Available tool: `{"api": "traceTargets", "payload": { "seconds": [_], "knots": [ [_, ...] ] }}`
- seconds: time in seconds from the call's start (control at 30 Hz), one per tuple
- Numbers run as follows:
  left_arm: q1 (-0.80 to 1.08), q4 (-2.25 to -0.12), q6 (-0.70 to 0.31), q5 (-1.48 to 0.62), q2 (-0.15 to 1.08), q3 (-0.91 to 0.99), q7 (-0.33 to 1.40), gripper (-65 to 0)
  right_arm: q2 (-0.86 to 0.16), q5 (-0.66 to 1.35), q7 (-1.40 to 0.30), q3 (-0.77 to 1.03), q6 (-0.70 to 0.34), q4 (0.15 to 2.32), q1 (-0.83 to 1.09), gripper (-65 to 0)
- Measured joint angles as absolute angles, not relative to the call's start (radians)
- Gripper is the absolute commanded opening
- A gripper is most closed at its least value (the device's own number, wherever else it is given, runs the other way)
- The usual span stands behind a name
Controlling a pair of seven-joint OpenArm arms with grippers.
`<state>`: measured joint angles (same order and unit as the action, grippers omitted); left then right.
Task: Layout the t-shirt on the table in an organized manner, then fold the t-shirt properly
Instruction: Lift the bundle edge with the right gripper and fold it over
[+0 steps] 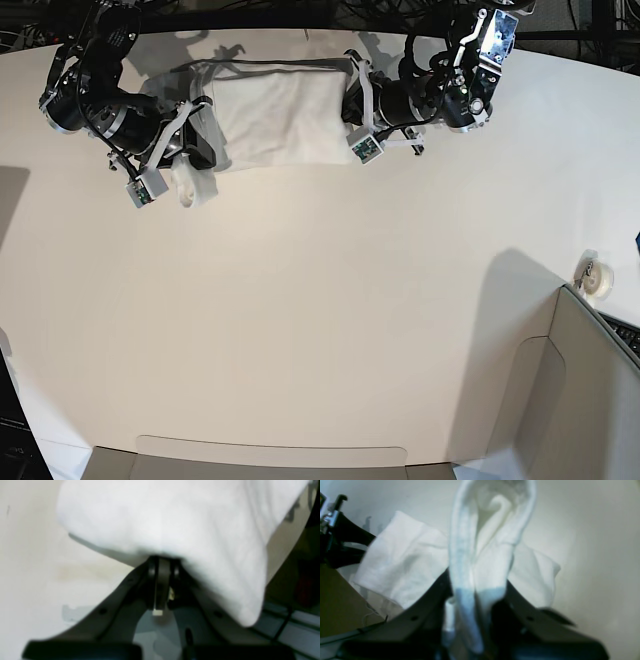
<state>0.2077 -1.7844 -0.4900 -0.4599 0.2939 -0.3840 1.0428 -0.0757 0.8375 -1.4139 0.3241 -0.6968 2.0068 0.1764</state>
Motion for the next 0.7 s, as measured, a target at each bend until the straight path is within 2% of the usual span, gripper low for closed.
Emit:
{"api": "traceTargets", "payload": {
  "seconds": [0.5, 0.7],
  "knots": [
    [0.208, -1.781, -0.487, -0.455, 0.274, -0.385, 1.042, -64.9, 0.055, 0.812, -1.414, 0.269, -0.698, 2.007, 0.147, -65.0],
    [0.208, -1.78, -0.487, -0.455, 0.27, -0.385, 1.042, -64.9, 0.082, 0.716, -1.404, 0.125, -0.697, 2.006, 0.141, -65.0]
  ]
}}
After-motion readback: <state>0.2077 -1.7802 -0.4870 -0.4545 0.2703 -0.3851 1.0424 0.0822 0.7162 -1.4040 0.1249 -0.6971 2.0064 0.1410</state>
